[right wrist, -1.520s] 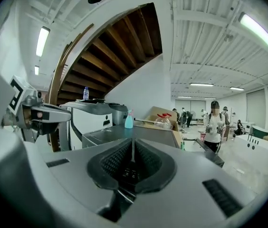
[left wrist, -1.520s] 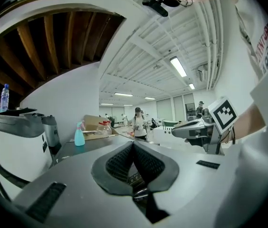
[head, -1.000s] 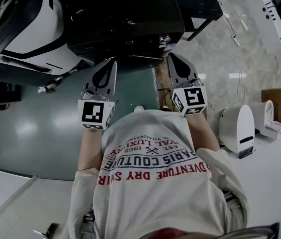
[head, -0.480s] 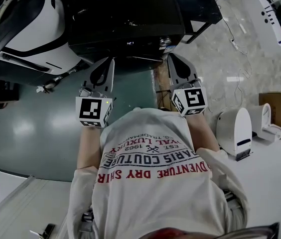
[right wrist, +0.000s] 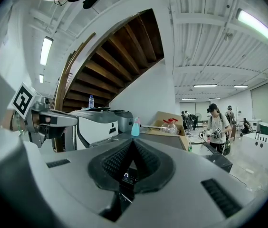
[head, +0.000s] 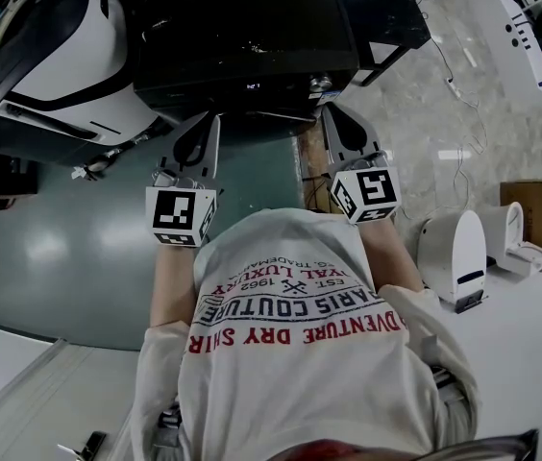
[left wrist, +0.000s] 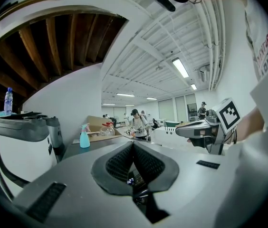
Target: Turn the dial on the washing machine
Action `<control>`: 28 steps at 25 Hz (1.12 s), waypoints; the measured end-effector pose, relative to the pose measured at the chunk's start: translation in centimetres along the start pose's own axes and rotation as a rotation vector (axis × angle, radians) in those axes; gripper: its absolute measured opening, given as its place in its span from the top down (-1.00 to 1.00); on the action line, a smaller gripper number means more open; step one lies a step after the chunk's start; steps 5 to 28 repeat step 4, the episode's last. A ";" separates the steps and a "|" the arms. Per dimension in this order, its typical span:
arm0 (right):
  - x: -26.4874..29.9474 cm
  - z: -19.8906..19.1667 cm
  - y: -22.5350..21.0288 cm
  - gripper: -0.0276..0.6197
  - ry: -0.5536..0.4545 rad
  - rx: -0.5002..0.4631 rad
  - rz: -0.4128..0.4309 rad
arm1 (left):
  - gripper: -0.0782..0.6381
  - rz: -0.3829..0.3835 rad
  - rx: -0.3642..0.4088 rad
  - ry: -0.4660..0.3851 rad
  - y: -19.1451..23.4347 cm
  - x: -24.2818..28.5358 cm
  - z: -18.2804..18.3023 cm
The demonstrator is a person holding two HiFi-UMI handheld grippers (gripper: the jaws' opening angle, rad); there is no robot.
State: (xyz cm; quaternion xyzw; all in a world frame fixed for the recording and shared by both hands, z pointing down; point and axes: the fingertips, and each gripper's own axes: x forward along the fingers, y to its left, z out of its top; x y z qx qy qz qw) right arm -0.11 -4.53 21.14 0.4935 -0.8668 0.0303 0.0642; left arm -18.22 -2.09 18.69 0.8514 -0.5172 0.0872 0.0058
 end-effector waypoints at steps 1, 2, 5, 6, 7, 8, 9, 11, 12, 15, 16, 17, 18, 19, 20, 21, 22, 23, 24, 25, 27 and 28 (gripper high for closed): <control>0.1 0.0 0.0 0.83 -0.001 -0.001 -0.002 | 0.74 0.000 0.000 0.000 0.1 0.0 0.0; 0.1 0.1 -0.1 0.83 -0.001 -0.003 -0.004 | 0.74 0.000 0.000 0.001 0.1 0.1 0.0; 0.3 0.1 -0.1 0.83 -0.001 -0.007 -0.008 | 0.74 0.002 -0.001 0.003 0.3 0.2 -0.1; 0.3 0.1 -0.1 0.83 -0.001 -0.007 -0.008 | 0.74 0.002 -0.001 0.003 0.3 0.2 -0.1; 0.3 0.1 -0.1 0.83 -0.001 -0.007 -0.008 | 0.74 0.002 -0.001 0.003 0.3 0.2 -0.1; 0.3 0.1 -0.1 0.83 -0.001 -0.007 -0.008 | 0.74 0.002 -0.001 0.003 0.3 0.2 -0.1; 0.3 0.1 -0.1 0.83 -0.001 -0.007 -0.008 | 0.74 0.002 -0.001 0.003 0.3 0.2 -0.1; 0.3 0.1 -0.1 0.83 -0.001 -0.007 -0.008 | 0.74 0.002 -0.001 0.003 0.3 0.2 -0.1; 0.3 0.1 -0.1 0.83 -0.001 -0.007 -0.008 | 0.74 0.002 -0.001 0.003 0.3 0.2 -0.1; 0.3 0.1 -0.1 0.83 -0.001 -0.007 -0.008 | 0.74 0.002 -0.001 0.003 0.3 0.2 -0.1; 0.3 0.1 -0.1 0.83 -0.001 -0.007 -0.008 | 0.74 0.002 -0.001 0.003 0.3 0.2 -0.1; 0.3 0.1 -0.1 0.83 -0.001 -0.007 -0.008 | 0.74 0.002 -0.001 0.003 0.3 0.2 -0.1; 0.3 0.1 -0.1 0.83 -0.001 -0.007 -0.008 | 0.74 0.002 -0.001 0.003 0.3 0.2 -0.1; 0.3 0.1 -0.1 0.83 -0.001 -0.007 -0.008 | 0.74 0.002 -0.001 0.003 0.3 0.2 -0.1; 0.3 0.1 -0.1 0.83 -0.001 -0.007 -0.008 | 0.74 0.002 -0.001 0.003 0.3 0.2 -0.1; 0.3 0.1 -0.1 0.83 -0.001 -0.007 -0.008 | 0.74 0.002 -0.001 0.003 0.3 0.2 -0.1; 0.3 0.1 -0.1 0.83 -0.001 -0.007 -0.008 | 0.74 0.002 -0.001 0.003 0.3 0.2 -0.1; 0.3 0.1 -0.1 0.83 -0.001 -0.007 -0.008 | 0.74 0.002 -0.001 0.003 0.3 0.2 -0.1; 0.3 0.1 -0.1 0.83 -0.001 -0.007 -0.008 | 0.74 0.002 -0.001 0.003 0.3 0.2 -0.1; 0.3 0.1 -0.1 0.83 -0.001 -0.007 -0.008 | 0.74 0.002 -0.001 0.003 0.3 0.2 -0.1; 0.3 0.1 -0.1 0.83 -0.001 -0.007 -0.008 | 0.74 0.002 -0.001 0.003 0.3 0.2 -0.1; 0.3 0.1 -0.1 0.83 -0.001 -0.007 -0.008 | 0.74 0.002 -0.001 0.003 0.3 0.2 -0.1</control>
